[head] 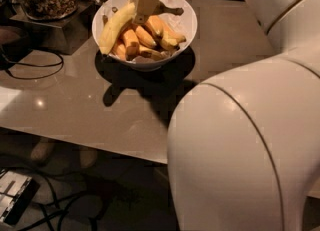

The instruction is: Pick banana from white bowl

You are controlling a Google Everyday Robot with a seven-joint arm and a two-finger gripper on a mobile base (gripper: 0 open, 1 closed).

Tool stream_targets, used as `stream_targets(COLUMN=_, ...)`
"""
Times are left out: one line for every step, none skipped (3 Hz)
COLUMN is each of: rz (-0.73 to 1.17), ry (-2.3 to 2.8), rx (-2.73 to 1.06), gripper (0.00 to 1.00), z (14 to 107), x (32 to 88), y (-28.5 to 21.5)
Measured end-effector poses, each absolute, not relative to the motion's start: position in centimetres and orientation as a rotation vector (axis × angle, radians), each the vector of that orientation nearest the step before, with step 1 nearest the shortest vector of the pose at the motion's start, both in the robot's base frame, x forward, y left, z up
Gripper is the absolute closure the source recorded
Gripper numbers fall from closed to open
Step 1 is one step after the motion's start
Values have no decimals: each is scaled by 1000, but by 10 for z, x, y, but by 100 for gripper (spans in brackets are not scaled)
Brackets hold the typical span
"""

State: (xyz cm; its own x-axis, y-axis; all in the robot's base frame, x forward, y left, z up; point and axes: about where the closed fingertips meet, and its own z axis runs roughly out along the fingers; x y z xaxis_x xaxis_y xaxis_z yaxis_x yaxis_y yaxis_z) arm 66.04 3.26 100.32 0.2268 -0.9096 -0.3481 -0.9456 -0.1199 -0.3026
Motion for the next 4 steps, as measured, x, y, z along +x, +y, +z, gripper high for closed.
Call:
stream_targets(rz=147, ry=1715, rx=-2067, gripper=100, z=996, x=643, y=49)
stream_targets(rz=161, ry=1684, rx=-2126, gripper=100, z=990, x=620, y=77)
stream_targets(rz=161, ry=1684, rx=-2126, gripper=100, z=990, x=620, y=77)
stream_targets(rz=215, ry=1645, rx=-2158, gripper=100, z=985, x=603, y=91)
